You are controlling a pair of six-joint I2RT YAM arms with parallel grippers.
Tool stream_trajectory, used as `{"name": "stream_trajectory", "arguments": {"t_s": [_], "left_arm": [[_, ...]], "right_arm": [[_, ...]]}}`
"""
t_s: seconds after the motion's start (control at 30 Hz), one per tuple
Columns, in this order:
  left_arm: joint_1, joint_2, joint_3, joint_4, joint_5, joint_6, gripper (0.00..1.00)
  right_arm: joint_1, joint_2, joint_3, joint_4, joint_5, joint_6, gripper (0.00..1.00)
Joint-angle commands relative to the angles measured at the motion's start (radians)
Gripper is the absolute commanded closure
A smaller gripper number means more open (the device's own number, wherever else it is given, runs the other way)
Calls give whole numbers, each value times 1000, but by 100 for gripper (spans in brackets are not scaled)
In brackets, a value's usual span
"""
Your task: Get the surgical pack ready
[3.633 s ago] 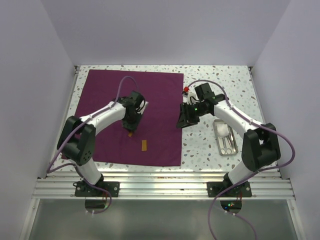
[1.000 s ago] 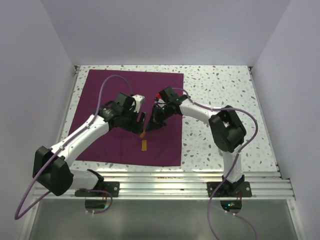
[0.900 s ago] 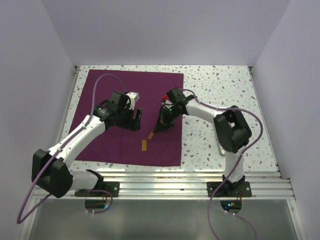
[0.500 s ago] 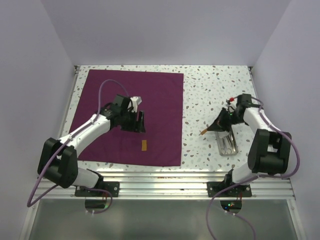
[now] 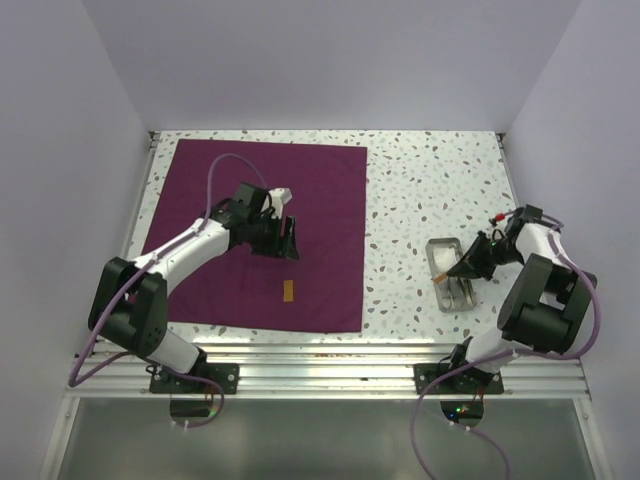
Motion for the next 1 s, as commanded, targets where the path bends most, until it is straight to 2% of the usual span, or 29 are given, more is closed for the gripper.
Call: {"name": "stream_trajectory", "arguments": {"t_s": [0.0, 0.3, 0.5, 0.53, 0.63, 0.7, 0.87, 0.97], "left_arm": [[6, 6, 37, 37, 23, 18, 33], [8, 44, 40, 8, 17, 9, 33], [8, 76, 50, -29, -1, -14, 35], [8, 79, 53, -40, -5, -15, 36], [8, 84, 55, -64, -21, -28, 36], [8, 85, 57, -84, -40, -38, 39], [-8, 85, 60, -126, -80, -75, 44], [-43, 93, 54, -143, -86, -95, 48]], "right_arm": [[-32, 39, 37, -11, 18, -40, 100], [-81, 93, 35, 3, 73, -54, 100], [-81, 99, 51, -7, 113, -40, 84], [-83, 96, 55, -15, 113, -40, 74], [-78, 64, 69, -37, 118, -19, 56], [-61, 41, 83, -56, 125, 4, 50], [74, 6, 183, -103, 211, 26, 49], [168, 18, 275, -115, 190, 30, 49]]}}
